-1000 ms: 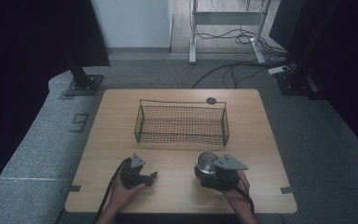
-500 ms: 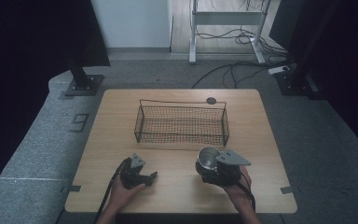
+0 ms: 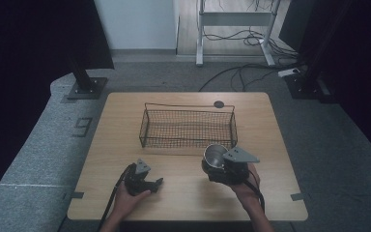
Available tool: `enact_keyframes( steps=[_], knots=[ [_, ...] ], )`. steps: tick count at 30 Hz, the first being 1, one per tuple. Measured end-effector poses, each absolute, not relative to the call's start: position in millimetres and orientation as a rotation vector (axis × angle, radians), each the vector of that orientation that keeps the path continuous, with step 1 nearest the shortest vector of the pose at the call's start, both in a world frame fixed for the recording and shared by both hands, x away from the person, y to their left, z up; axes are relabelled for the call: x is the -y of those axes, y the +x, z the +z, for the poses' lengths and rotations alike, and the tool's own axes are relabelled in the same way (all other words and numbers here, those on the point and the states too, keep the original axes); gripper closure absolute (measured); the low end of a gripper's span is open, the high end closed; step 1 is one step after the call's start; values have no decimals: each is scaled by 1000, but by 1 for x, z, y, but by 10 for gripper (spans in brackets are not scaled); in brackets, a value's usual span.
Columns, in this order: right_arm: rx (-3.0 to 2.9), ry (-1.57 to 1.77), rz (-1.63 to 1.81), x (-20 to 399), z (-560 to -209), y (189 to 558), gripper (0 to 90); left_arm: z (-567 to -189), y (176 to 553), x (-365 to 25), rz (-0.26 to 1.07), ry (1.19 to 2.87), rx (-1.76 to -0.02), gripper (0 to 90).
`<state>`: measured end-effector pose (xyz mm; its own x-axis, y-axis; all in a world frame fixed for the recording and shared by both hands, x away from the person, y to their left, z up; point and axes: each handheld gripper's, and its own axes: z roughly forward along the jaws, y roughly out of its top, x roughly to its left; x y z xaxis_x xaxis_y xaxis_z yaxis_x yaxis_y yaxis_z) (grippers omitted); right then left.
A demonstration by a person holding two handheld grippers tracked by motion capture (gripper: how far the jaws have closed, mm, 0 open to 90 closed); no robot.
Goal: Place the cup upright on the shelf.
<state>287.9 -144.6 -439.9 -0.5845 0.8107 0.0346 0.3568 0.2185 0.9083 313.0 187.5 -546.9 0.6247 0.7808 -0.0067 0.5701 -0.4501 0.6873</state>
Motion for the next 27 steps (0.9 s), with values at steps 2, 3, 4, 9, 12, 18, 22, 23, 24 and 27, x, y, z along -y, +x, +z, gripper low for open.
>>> enact_keyframes(
  steps=[2, 3, 4, 9, 12, 18, 22, 23, 24, 27],
  knots=[
    [-2045, 1077, 1339, 144, -439, 290, 182, -547, 313, -187, 410, 2184, -1053, 163],
    [-2045, 1079, 1339, 144, -439, 291, 182, -547, 313, -187, 411, 2184, -1053, 163],
    [-2044, 1079, 1338, 144, -439, 292, 182, -547, 313, -187, 410, 2183, -1053, 163],
    [-2035, 1093, 1347, 144, -438, 297, 182, -547, 313, -187, 411, 2183, -1053, 163],
    [-2032, 1093, 1352, 144, -436, 300, 182, -547, 313, -187, 411, 2184, -1053, 163],
    [-2025, 1088, 1351, 143, -431, 304, 182, -547, 313, -187, 410, 2183, -1054, 163],
    [-2019, 1088, 1352, 142, -430, 308, 182, -547, 313, -187, 411, 2183, -1054, 163],
    [-2019, 1089, 1353, 142, -429, 309, 182, -547, 313, -187, 410, 2183, -1054, 163],
    [-2019, 1089, 1353, 142, -429, 309, 182, -547, 313, -187, 410, 2183, -1054, 163],
    [-2017, 1093, 1353, 141, -429, 312, 182, -547, 313, -187, 410, 2183, -1054, 163]
  ],
)
